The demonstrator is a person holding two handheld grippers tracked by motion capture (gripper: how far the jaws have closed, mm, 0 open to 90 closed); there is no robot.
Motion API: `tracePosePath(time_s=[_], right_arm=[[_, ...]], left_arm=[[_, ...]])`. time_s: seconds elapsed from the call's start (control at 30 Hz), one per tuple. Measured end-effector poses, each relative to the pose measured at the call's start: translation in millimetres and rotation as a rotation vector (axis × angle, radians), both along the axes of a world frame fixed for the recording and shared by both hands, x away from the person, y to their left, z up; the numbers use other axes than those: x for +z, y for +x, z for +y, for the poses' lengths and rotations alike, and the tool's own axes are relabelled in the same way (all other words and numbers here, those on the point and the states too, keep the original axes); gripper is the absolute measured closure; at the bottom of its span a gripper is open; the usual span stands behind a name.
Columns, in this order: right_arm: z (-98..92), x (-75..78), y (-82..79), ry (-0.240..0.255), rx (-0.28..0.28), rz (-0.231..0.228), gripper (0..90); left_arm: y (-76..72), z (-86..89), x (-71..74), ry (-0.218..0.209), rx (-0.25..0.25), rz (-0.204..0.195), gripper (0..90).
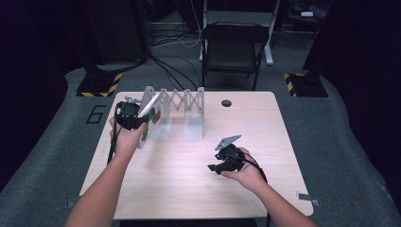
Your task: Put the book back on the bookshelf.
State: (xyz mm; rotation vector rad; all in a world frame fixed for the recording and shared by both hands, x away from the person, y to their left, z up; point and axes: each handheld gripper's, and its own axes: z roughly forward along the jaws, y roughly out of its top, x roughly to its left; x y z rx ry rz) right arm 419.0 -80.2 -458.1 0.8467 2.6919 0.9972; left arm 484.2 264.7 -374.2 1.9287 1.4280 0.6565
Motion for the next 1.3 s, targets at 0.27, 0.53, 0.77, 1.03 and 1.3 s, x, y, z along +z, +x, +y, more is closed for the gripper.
tracePosePath(time_s=[0.27, 0.53, 0.77, 1.03, 1.3], right_arm=[[-1.6, -4.2, 0.8, 0.0, -0.009, 0.003, 44.2], [-0.7, -6.9, 1.6, -0.008, 0.0, -0.01, 44.2], [1.6, -8.4, 0.8, -0.017, 0.0, -0.02, 44.1], [3.4, -11.5, -1.8, -0.016, 0.0, -0.038, 44.1], [2.8, -15.1, -0.3, -0.025, -0.008, -0.037, 44.0]], left_arm=[[5.9, -0.5, -5.9, 0.022, 0.003, 0.016, 75.9], [10.7, -4.3, -12.0, 0.025, 0.01, 0.027, 75.9], [14.9, -5.1, -19.6, 0.024, 0.027, 0.038, 75.9], [19.6, -4.4, -28.9, 0.032, 0.048, 0.058, 75.9], [21.1, -4.0, -32.7, 0.029, 0.06, 0.055, 75.9]])
